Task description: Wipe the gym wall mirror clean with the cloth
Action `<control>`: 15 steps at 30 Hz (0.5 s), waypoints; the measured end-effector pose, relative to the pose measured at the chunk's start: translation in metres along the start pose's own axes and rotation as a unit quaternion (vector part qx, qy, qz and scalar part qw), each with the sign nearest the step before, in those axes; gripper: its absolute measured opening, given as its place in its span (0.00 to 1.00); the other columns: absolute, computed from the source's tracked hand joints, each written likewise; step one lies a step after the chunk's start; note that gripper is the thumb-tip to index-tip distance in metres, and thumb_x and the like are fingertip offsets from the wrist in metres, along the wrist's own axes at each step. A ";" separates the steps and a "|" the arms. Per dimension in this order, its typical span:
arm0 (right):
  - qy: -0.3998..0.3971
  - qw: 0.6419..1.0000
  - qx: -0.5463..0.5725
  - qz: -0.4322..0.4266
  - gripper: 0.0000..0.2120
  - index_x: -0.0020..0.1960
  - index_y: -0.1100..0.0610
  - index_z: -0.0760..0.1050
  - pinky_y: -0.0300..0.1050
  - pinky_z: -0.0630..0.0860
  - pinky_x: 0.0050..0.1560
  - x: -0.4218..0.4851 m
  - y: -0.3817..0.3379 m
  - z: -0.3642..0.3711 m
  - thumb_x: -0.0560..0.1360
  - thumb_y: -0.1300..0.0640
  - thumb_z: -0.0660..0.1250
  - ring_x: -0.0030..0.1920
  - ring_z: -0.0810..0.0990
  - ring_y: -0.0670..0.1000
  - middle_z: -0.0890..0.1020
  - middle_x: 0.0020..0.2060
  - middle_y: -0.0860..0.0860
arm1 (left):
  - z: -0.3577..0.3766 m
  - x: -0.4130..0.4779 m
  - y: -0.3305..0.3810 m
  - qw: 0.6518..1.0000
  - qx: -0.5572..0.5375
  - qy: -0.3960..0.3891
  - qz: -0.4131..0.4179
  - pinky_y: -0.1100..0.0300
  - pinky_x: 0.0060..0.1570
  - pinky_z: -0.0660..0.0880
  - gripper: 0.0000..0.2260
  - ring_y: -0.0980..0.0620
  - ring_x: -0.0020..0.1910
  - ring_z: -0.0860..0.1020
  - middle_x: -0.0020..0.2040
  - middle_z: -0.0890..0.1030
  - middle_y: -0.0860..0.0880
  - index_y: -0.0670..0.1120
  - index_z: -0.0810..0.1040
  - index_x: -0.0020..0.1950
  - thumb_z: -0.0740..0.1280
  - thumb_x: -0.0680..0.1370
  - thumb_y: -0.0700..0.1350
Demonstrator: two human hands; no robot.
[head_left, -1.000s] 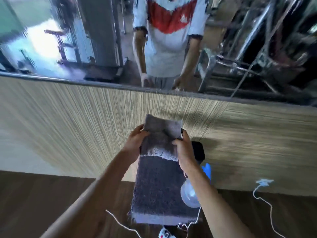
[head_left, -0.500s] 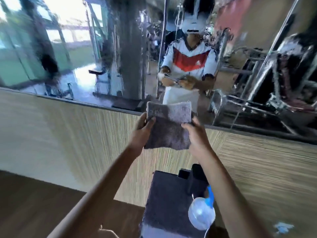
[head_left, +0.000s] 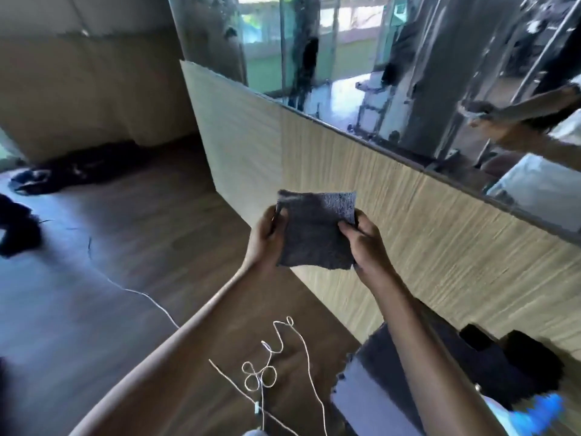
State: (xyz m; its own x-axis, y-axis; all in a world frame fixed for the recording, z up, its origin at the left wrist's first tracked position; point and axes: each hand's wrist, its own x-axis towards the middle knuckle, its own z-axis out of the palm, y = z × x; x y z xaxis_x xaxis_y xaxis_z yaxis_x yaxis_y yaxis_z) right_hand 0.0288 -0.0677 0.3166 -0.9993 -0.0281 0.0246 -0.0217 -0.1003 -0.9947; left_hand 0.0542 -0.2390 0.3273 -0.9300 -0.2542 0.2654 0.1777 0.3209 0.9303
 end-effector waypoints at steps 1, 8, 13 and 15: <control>-0.020 1.000 -0.001 0.005 0.11 0.54 0.53 0.79 0.51 0.75 0.56 0.003 0.004 0.014 0.81 0.65 0.61 0.53 0.81 0.52 0.84 0.50 0.51 | -0.012 0.000 -0.007 1.000 0.004 0.018 -0.013 0.70 0.34 0.66 0.12 0.66 0.30 0.69 0.34 0.70 0.55 0.47 0.71 0.41 0.60 0.84 0.41; -0.104 0.994 -0.014 0.002 0.10 0.51 0.49 0.82 0.62 0.74 0.65 0.034 0.026 0.096 0.74 0.54 0.64 0.58 0.81 0.58 0.85 0.51 0.50 | -0.073 0.017 -0.050 0.991 0.004 0.123 -0.056 0.71 0.36 0.67 0.09 0.67 0.32 0.71 0.35 0.73 0.56 0.45 0.75 0.44 0.61 0.84 0.40; -0.130 0.990 -0.047 -0.009 0.11 0.50 0.45 0.82 0.66 0.73 0.64 0.070 0.032 0.147 0.75 0.55 0.63 0.57 0.82 0.58 0.85 0.50 0.51 | -0.107 0.053 -0.074 0.988 -0.036 0.141 -0.050 0.72 0.39 0.69 0.07 0.68 0.35 0.73 0.39 0.76 0.56 0.43 0.77 0.50 0.60 0.84 0.39; -0.128 0.988 -0.084 -0.026 0.10 0.52 0.49 0.80 0.65 0.74 0.62 0.091 0.038 0.170 0.76 0.53 0.62 0.55 0.82 0.57 0.85 0.50 0.52 | -0.121 0.074 -0.088 0.986 -0.070 0.138 -0.056 0.73 0.38 0.69 0.07 0.69 0.35 0.73 0.39 0.76 0.55 0.41 0.76 0.51 0.59 0.85 0.38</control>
State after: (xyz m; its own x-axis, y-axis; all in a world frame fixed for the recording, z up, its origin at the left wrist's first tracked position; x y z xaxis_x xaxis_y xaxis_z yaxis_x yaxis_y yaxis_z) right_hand -0.0576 -0.2429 0.2976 -0.9569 -0.2795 0.0785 -0.0986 0.0586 -0.9934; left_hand 0.0090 -0.3968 0.2958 -0.8270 -0.5253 0.2003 0.1402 0.1523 0.9783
